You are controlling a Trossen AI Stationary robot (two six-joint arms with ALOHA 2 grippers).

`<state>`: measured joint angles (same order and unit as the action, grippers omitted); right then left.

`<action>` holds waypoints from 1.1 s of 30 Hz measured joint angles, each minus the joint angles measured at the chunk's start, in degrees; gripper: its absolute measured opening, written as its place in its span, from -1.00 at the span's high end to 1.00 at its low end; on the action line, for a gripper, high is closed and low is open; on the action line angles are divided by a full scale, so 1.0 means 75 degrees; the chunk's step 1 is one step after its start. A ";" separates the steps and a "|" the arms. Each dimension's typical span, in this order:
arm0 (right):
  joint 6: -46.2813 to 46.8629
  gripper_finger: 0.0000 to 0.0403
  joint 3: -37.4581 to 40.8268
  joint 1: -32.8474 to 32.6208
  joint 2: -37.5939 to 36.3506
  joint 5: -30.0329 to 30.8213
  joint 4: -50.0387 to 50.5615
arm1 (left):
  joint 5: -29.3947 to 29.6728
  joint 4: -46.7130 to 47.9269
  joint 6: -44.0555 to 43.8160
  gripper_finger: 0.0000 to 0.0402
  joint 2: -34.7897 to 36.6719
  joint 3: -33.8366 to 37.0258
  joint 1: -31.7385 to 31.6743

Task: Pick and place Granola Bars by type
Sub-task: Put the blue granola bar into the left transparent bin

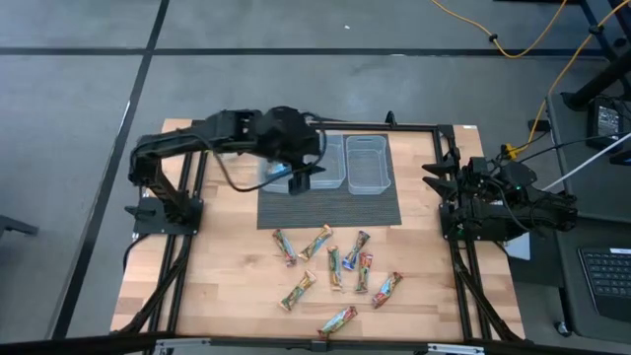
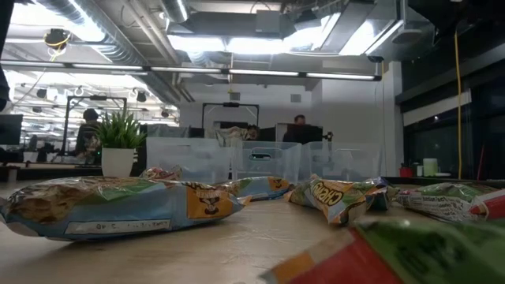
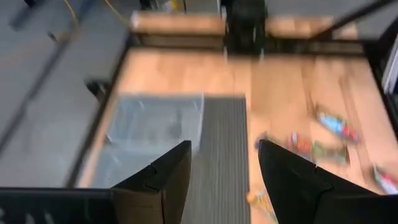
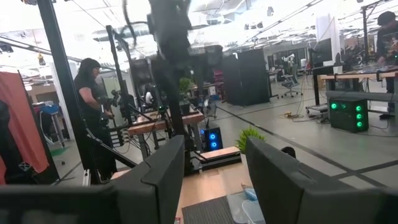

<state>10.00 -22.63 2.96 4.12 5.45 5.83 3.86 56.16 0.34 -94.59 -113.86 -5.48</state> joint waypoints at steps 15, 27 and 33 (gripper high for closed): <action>0.0044 0.13 0.0000 0.0000 0.0000 0.0071 0.0024 | -0.0452 -0.0804 -0.0818 0.10 -0.0451 -0.0679 0.0864; 0.0030 0.13 0.0000 0.0000 0.0000 -0.0435 0.0434 | -0.0586 -0.1256 -0.2446 -0.09 -0.2479 -0.0676 0.1327; 0.0031 0.13 0.0000 0.0000 0.0000 -0.0551 0.0546 | -0.0592 -0.1170 -0.3449 -0.16 -0.3541 -0.0671 0.1377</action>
<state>10.23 -22.63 2.96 4.12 1.32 9.92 -0.58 47.39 -25.53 -121.14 -118.89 4.85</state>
